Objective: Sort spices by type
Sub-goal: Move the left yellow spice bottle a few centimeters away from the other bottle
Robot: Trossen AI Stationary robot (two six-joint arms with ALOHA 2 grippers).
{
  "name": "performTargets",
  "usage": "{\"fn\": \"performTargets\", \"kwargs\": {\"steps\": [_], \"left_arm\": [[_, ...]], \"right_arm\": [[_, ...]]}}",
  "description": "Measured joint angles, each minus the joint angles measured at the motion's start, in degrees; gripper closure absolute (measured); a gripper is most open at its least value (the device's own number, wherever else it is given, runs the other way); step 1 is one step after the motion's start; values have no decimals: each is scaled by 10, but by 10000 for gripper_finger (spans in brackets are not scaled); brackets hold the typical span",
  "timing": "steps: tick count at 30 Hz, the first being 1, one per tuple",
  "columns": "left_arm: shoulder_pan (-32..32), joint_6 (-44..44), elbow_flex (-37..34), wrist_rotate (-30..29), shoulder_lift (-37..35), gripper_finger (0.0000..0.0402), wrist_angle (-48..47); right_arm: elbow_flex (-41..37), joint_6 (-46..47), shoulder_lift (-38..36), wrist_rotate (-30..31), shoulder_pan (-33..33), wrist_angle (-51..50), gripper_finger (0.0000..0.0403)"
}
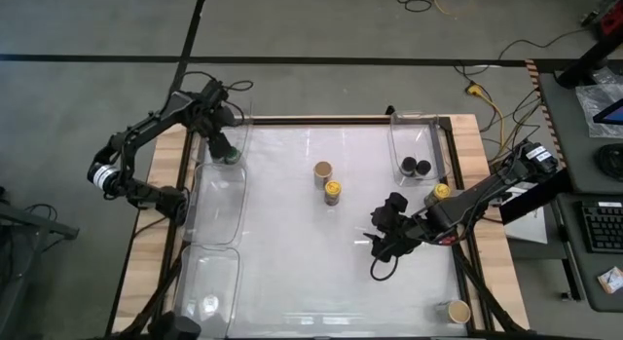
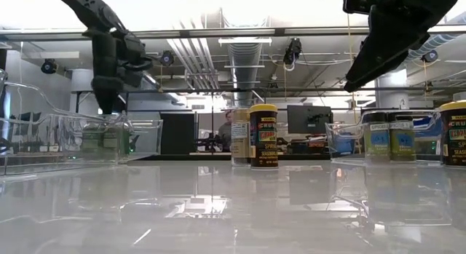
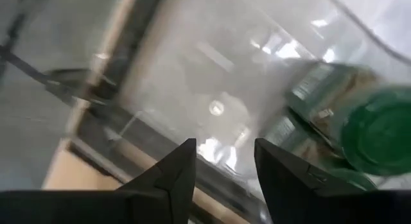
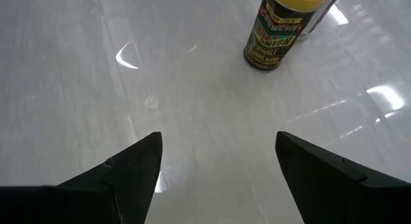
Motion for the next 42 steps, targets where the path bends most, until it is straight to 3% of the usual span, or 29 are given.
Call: {"fn": "performTargets", "kwargs": {"steps": [8,15,18,25,31,37,42], "left_arm": [[-1,-52,99,11,-1,261,0],[-28,-107,152,248,-30,261,6],[-70,-126,147,284,-60,261,47],[-227,-182,92,283,-118,261,167],[-352,-214,27,265,-134,261,279],[-432,-240,-27,263,-133,261,405],[-479,-255,-43,208,-133,261,449]], "right_arm": [[0,-4,0,1,-23,0,105],[0,-51,0,3,-44,43,93],[0,-90,0,3,-51,84,92],[0,-166,0,3,-66,141,92],[0,-176,0,3,-74,145,101],[0,-182,0,2,-73,146,113],[8,-203,-1,-1,-73,144,112]]}}
